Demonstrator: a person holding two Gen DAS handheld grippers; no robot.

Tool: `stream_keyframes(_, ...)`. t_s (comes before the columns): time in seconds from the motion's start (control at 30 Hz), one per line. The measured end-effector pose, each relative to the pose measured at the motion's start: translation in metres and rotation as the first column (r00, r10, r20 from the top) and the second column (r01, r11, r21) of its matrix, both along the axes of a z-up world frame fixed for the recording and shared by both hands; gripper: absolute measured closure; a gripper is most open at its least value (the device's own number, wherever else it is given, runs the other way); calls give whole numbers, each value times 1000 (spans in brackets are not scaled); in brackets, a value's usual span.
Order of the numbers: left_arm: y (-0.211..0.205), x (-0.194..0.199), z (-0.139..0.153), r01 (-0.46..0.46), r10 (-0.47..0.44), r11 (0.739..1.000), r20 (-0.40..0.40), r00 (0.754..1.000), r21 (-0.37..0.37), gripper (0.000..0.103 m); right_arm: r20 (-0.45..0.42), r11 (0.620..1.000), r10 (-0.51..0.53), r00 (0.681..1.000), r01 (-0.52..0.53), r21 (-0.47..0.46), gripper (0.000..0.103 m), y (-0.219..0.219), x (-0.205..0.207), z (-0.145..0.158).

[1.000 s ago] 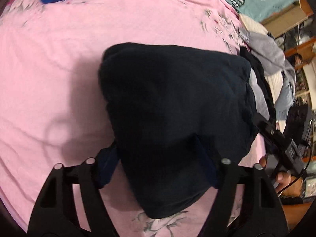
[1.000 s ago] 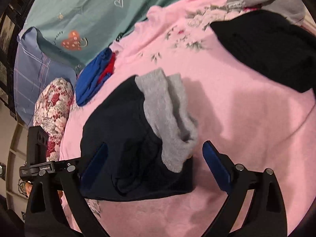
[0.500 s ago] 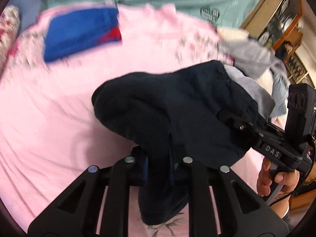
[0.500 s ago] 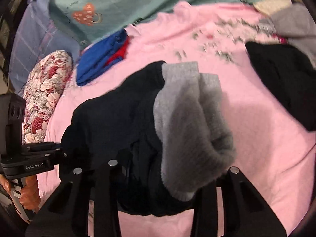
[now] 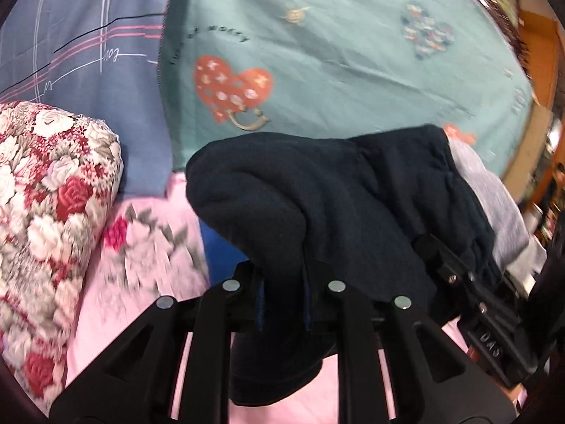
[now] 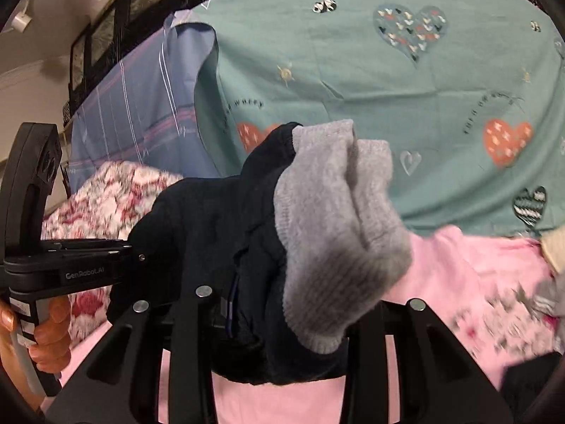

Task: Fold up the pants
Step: 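Lift the bundle with both grippers and carry it onto the folded blue garment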

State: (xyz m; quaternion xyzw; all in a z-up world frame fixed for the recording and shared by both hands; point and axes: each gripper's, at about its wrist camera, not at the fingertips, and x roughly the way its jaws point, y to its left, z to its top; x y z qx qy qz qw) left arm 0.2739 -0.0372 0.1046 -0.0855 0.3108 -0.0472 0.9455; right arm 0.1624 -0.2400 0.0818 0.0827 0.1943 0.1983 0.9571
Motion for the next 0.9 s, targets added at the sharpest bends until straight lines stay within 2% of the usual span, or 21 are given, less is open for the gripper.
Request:
stream_keyframes(0.07, 5, 33, -23, -19, 19, 1000, -25, 999, 12, 86, 26, 1000, 1, 1000, -1, 20, 67, 6, 31, -9)
stream_keyframes(0.13, 5, 69, -56, -43, 45, 999, -101, 994, 23, 81, -8, 999, -2, 1000, 2, 40, 67, 9, 72, -34)
stream_keyframes(0.2, 9, 98, -98, -93, 108, 992, -189, 976, 87, 65, -86, 999, -6, 996, 11, 52, 66, 9, 105, -60)
stream_keyframes(0.23, 12, 105, -114, -118, 141, 986, -204, 969, 120, 43, -161, 998, -21, 987, 30, 53, 62, 8, 129, -84)
stream_keyframes(0.27, 16, 109, -128, -142, 167, 980, -199, 966, 137, 30, -231, 998, -39, 972, 51, 44, 56, 7, 147, -105)
stream_keyframes(0.3, 20, 109, -136, -161, 181, 979, -171, 969, 124, 27, -296, 997, -65, 953, 73, 18, 50, 6, 162, -125)
stream_keyframes(0.33, 22, 109, -137, -165, 183, 979, -163, 970, 115, 24, -342, 996, -85, 936, 93, 5, 38, 4, 173, -144)
stream_keyframes(0.37, 23, 109, -138, -169, 186, 980, -165, 969, 108, 22, -342, 994, -83, 936, 103, 39, 23, -2, 176, -153)
stream_keyframes(0.4, 25, 109, -137, -176, 191, 980, -176, 966, 95, 21, -344, 992, -71, 936, 102, 73, 21, -8, 178, -158)
stream_keyframes(0.47, 26, 108, -134, -187, 199, 979, -196, 960, 80, 21, -366, 988, -33, 930, 85, 127, 21, -15, 182, -163)
stream_keyframes(0.53, 27, 100, -126, -189, 202, 979, -207, 957, 81, 22, -373, 989, -34, 927, 85, 121, 21, -16, 182, -159)
stream_keyframes(0.63, 25, 71, -108, -180, 188, 982, -203, 961, 58, 17, -353, 990, -74, 933, 112, 88, 21, -16, 168, -138)
stream_keyframes(0.7, 16, 38, -92, -161, 167, 986, -169, 971, 45, 13, -324, 983, -97, 941, 141, 114, 20, -23, 151, -124)
stream_keyframes(0.8, 3, -6, -83, -127, 140, 986, -124, 982, 112, 5, -314, 975, -115, 942, 167, 143, 17, -38, 113, -106)
stream_keyframes(0.9, -10, -46, -85, -102, 119, 983, -108, 987, 149, 2, -329, 983, -119, 937, 158, 95, 14, -41, 72, -96)
